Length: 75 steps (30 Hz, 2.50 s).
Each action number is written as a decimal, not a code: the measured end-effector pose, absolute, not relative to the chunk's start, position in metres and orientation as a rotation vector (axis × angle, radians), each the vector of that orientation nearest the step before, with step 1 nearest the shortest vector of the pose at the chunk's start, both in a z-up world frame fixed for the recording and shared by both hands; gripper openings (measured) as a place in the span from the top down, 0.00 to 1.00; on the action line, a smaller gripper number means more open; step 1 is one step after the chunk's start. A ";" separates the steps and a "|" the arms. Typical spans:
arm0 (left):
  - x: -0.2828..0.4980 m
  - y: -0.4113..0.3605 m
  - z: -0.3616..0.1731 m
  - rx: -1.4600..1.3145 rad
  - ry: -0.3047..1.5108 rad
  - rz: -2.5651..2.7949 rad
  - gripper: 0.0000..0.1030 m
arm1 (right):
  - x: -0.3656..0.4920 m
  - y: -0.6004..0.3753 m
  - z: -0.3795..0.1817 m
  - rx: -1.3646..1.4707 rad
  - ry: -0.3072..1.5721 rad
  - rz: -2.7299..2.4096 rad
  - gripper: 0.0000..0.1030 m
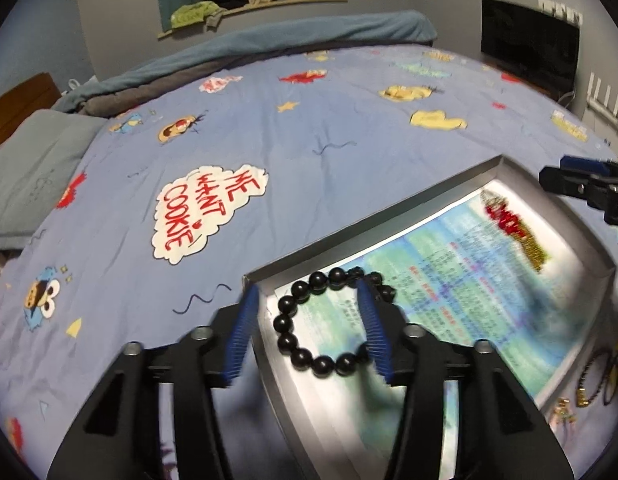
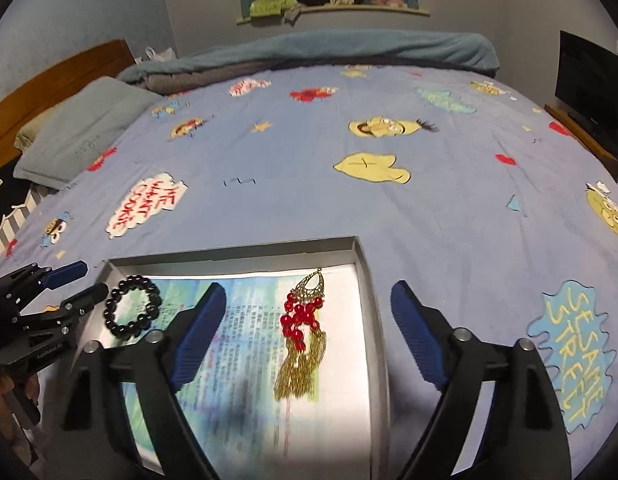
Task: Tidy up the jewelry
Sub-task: 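Carry both items into the grey tray and open both tools to release, then withdraw both tools from the tray back over the remaining jewelry, then grasp the pearl ring hair clip with left tool while right tool grasps black hair tie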
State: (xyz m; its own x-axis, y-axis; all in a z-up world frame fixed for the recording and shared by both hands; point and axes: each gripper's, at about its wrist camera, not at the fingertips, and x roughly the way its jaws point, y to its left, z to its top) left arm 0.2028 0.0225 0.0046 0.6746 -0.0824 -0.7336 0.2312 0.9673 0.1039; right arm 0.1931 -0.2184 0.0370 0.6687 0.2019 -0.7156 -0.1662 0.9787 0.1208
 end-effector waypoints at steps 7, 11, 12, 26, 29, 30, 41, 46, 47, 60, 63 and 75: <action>0.169 0.026 0.021 0.143 0.759 -0.166 0.22 | 0.157 -0.233 0.049 0.101 0.792 0.227 0.09; 0.150 0.033 0.027 0.098 0.753 -0.169 0.16 | 0.137 -0.238 0.054 0.128 0.780 0.246 0.06; 0.145 0.034 0.028 0.098 0.746 -0.166 0.15 | 0.133 -0.240 0.055 0.130 0.774 0.247 0.06; 0.081 0.051 0.053 0.074 0.712 -0.138 0.13 | 0.065 -0.247 0.085 0.080 0.675 0.273 0.05; 0.070 0.052 0.055 0.081 0.702 -0.131 0.13 | 0.054 -0.248 0.085 0.074 0.670 0.283 0.05; 0.067 0.052 0.055 0.079 0.700 -0.137 0.13 | 0.052 -0.247 0.084 0.072 0.669 0.285 0.05; 0.032 0.043 0.040 0.132 0.696 -0.154 0.13 | 0.022 -0.258 0.062 0.051 0.671 0.266 0.05; 0.019 0.042 0.027 0.137 0.707 -0.152 0.13 | 0.012 -0.267 0.050 0.066 0.692 0.247 0.05; 0.016 0.041 0.022 0.136 0.712 -0.153 0.13 | 0.010 -0.268 0.048 0.063 0.692 0.243 0.05; -0.010 0.033 -0.031 0.152 0.790 -0.185 0.13 | -0.023 -0.282 0.003 0.049 0.743 0.190 0.05; -0.009 0.028 -0.043 0.155 0.825 -0.216 0.14 | -0.026 -0.281 -0.006 0.036 0.763 0.193 0.05; -0.009 0.031 -0.057 0.139 0.844 -0.251 0.34 | -0.031 -0.282 -0.026 0.060 0.787 0.202 0.26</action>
